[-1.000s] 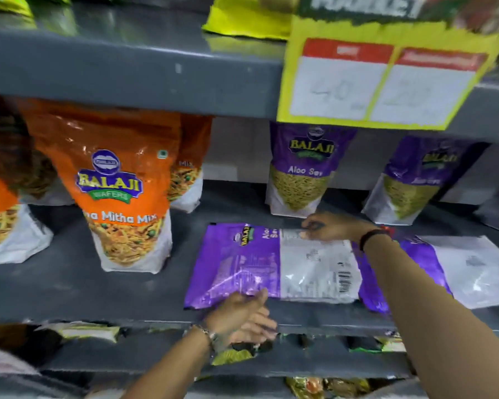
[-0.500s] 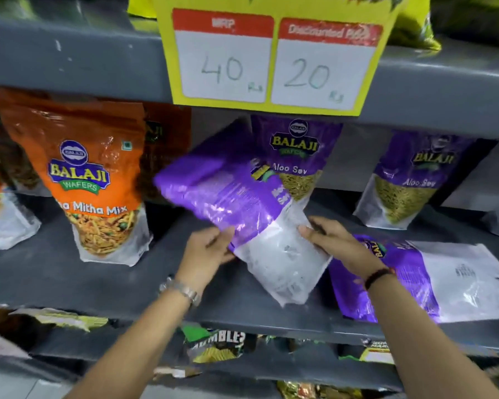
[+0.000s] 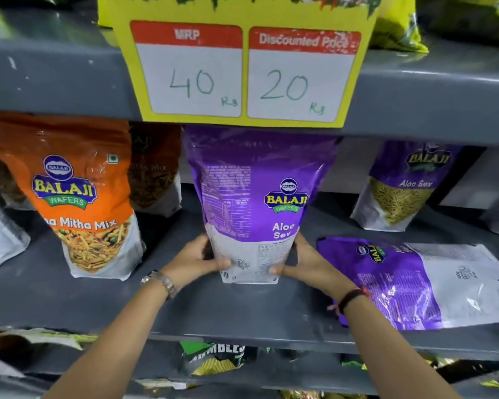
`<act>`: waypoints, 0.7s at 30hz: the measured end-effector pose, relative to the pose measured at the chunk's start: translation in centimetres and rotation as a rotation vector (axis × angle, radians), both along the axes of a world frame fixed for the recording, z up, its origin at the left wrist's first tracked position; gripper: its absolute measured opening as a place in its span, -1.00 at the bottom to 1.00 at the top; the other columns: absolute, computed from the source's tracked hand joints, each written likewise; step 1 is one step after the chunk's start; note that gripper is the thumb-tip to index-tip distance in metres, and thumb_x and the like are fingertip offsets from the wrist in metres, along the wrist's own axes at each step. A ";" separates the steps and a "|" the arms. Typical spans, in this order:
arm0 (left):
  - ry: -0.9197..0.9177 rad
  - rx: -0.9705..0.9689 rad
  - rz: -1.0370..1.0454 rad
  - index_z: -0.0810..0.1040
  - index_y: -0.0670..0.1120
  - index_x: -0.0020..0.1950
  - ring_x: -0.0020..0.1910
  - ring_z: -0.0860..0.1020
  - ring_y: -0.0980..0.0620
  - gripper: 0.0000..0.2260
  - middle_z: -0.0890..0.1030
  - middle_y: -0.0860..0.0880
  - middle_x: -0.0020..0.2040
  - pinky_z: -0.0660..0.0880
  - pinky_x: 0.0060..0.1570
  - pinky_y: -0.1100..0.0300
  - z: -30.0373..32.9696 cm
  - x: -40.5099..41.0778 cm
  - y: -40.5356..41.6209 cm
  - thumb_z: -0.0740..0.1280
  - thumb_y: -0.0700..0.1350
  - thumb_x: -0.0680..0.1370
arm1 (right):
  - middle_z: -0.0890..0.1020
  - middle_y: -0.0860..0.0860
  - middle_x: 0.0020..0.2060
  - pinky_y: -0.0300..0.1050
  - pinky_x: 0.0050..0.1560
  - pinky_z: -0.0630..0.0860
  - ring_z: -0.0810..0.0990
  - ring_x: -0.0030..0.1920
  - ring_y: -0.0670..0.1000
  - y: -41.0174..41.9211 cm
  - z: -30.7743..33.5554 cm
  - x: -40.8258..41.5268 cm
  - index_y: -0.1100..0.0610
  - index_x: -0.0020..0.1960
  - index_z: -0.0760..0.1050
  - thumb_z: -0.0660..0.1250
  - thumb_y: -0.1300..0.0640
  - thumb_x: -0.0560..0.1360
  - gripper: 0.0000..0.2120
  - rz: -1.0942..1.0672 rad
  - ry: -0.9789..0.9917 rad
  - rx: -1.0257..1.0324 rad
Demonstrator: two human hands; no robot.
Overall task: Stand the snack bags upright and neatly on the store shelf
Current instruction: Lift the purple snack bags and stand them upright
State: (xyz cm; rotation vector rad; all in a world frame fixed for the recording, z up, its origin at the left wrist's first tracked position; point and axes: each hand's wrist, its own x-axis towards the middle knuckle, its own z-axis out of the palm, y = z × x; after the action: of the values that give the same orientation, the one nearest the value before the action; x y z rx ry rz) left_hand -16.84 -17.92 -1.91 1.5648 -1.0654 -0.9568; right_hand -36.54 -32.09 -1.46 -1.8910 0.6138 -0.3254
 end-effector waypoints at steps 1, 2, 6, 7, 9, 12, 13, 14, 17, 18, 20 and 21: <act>0.006 0.027 -0.010 0.37 0.08 0.19 0.16 0.49 0.20 -0.39 0.53 0.10 0.20 0.44 0.12 0.29 -0.6 -0.3 -0.3 0.51 -0.07 0.20 | 0.50 -0.20 0.10 -0.56 0.02 0.39 0.46 0.04 -0.44 0.3 -0.2 0.2 0.00 0.26 0.23 0.49 0.28 0.29 -0.33 0.002 -0.005 0.025; -0.006 0.015 0.017 0.35 0.17 0.15 0.17 0.48 0.20 -0.37 0.52 0.14 0.17 0.45 0.10 0.31 -1.1 -0.5 -0.6 0.52 -0.07 0.16 | 0.50 -0.20 0.08 -0.57 -0.02 0.41 0.47 0.00 -0.46 0.8 -0.4 0.4 0.01 0.25 0.23 0.48 0.30 0.30 -0.35 -0.020 -0.035 0.049; -0.023 -0.037 0.170 0.38 0.01 0.17 0.20 0.49 -0.04 -0.41 0.54 -0.06 0.18 0.45 0.20 0.01 -1.6 -0.1 -1.5 0.50 -0.22 0.21 | 0.52 -0.12 0.07 -0.56 -0.04 0.37 0.47 0.00 -0.43 4.1 -1.1 0.4 0.05 0.20 0.29 0.51 0.31 0.26 -0.38 -0.245 -0.195 -0.001; -0.016 -0.064 0.217 0.35 -0.09 0.23 0.23 0.46 -0.09 -0.42 0.51 -0.15 0.22 0.40 0.26 -0.08 -1.7 -0.3 -1.5 0.46 -0.31 0.28 | 0.51 -0.10 0.08 -0.51 0.01 0.38 0.47 0.04 -0.37 5.2 -1.6 0.0 0.05 0.19 0.31 0.51 0.27 0.27 -0.40 -0.286 -0.225 -0.024; -0.029 -0.114 0.330 0.31 -0.20 0.27 0.28 0.41 -0.14 -0.55 0.45 -0.22 0.28 0.36 0.32 0.04 -2.2 -0.8 -0.9 0.31 -0.38 0.42 | 0.49 -0.11 0.11 -0.45 0.06 0.38 0.47 0.09 -0.28 7.8 -2.7 -0.8 -0.04 0.18 0.33 0.48 0.13 0.31 -0.48 -0.329 -0.229 -0.055; -0.035 -0.207 0.419 0.35 -0.11 0.23 0.30 0.39 -0.10 -0.73 0.42 -0.20 0.31 0.30 0.16 0.52 -2.7 -3.1 0.8 0.19 -0.16 0.53 | 0.53 -0.13 0.08 -0.52 0.00 0.39 0.49 0.02 -0.34 9.1 -2.9 -0.8 -0.12 0.08 0.39 0.29 -0.03 0.39 -0.73 -0.458 -0.324 -0.024; 0.006 -0.236 0.417 0.33 -0.09 0.24 0.30 0.37 -0.06 -0.64 0.39 -0.18 0.34 0.30 0.20 0.46 -2.6 -4.0 1.3 0.22 0.03 0.50 | 0.52 -0.11 0.10 -0.51 0.04 0.38 0.47 0.03 -0.36 8.3 -2.6 -0.2 -0.09 0.11 0.39 0.22 -0.02 0.44 -0.76 -0.504 -0.361 0.008; 0.038 -0.257 0.399 0.29 -0.08 0.29 0.31 0.36 -0.03 -0.43 0.36 -0.15 0.36 0.31 0.27 0.31 -2.6 -4.7 1.7 0.24 0.23 0.41 | 0.49 -0.10 0.16 -0.50 0.10 0.35 0.44 0.08 -0.38 7.1 -2.0 0.4 -0.05 0.17 0.38 0.15 0.00 0.49 -0.74 -0.527 -0.381 0.048; -0.018 -0.290 0.335 0.24 0.15 0.27 0.28 0.39 0.11 -0.28 0.39 0.01 0.30 0.37 0.22 0.25 -2.6 -6.0 2.0 0.39 0.31 0.18 | 0.29 -0.18 0.29 -0.41 0.26 0.13 0.24 0.29 -0.28 3.7 0.0 2.7 0.02 0.39 0.17 -0.04 -0.01 0.57 -0.60 -0.420 -0.336 0.141; -0.064 -0.288 0.337 0.25 0.23 0.21 0.24 0.41 0.14 -0.34 0.41 0.06 0.25 0.39 0.16 0.32 -2.6 -6.1 1.8 0.44 0.19 0.18 | 0.27 -0.26 0.27 -0.42 0.26 0.11 0.21 0.28 -0.34 3.1 0.3 3.4 -0.05 0.39 0.15 -0.09 -0.03 0.58 -0.61 -0.361 -0.326 0.165; -0.109 -0.267 0.366 0.29 0.23 0.15 0.20 0.44 0.09 -0.44 0.46 0.09 0.18 0.38 0.10 0.45 -2.7 -5.4 1.3 0.46 -0.03 0.26 | 0.33 -0.39 0.16 -0.64 0.09 0.17 0.29 0.13 -0.52 3.2 0.3 4.4 -0.23 0.26 0.23 -0.12 -0.07 0.57 -0.69 -0.277 -0.327 0.212; -0.112 -0.244 0.366 0.32 0.16 0.16 0.20 0.45 0.04 -0.48 0.47 0.08 0.16 0.37 0.12 0.47 -2.9 -4.5 1.2 0.45 -0.13 0.30 | 0.37 -0.39 0.14 -0.67 0.04 0.21 0.33 0.12 -0.50 3.6 0.1 4.6 -0.24 0.22 0.27 -0.10 -0.07 0.57 -0.71 -0.263 -0.339 0.213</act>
State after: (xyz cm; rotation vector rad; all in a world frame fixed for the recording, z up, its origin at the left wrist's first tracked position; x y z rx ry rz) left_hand -21.38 -16.71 -4.77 1.5516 -0.8925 -0.4776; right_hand -31.96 -28.49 -1.38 -1.5081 0.6377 -0.7060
